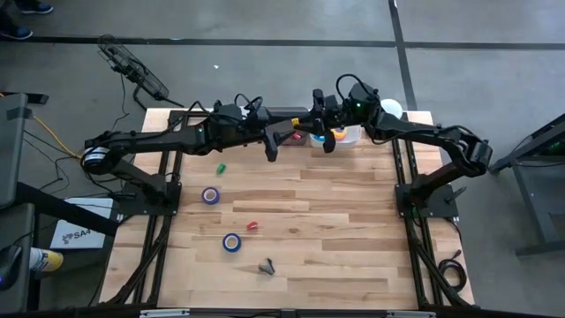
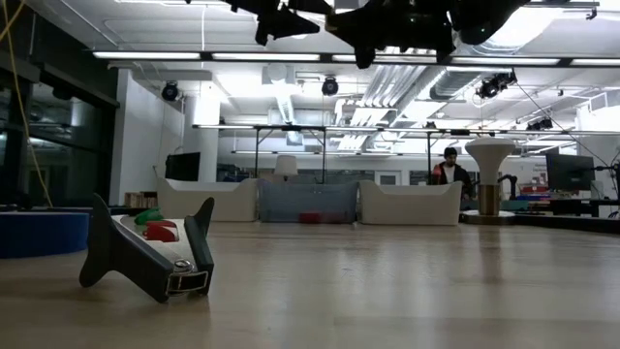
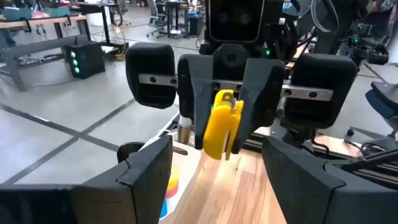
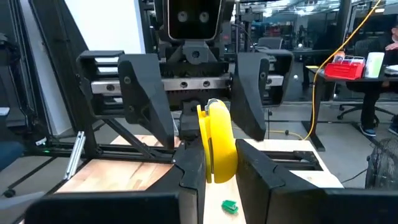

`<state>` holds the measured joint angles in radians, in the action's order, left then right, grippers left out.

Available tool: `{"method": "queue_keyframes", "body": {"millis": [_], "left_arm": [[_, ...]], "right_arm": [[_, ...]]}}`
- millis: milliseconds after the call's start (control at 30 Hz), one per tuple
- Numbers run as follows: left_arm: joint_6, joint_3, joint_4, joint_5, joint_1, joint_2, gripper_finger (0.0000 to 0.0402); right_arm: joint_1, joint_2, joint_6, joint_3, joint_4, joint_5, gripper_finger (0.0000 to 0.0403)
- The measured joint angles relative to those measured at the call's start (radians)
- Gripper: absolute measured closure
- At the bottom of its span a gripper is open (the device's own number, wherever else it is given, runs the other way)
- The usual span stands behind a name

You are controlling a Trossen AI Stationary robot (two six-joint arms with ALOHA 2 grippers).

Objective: Pick and place Stapler, Stapler remover, tape
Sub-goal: Put the yellow stapler into the black transparent bin

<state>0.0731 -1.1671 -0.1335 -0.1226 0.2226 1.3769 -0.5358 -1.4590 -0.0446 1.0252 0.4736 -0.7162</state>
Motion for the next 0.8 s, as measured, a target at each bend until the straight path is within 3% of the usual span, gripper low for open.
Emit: {"method": "queue_keyframes", "body": {"millis": [800], "left_arm": [[-0.017,0.0,0.001,0.016,0.0,-0.002,0.0159]], "right_arm": [[0.046,-0.043,-0.045,0.0,0.07,0.007,0.035]]}}
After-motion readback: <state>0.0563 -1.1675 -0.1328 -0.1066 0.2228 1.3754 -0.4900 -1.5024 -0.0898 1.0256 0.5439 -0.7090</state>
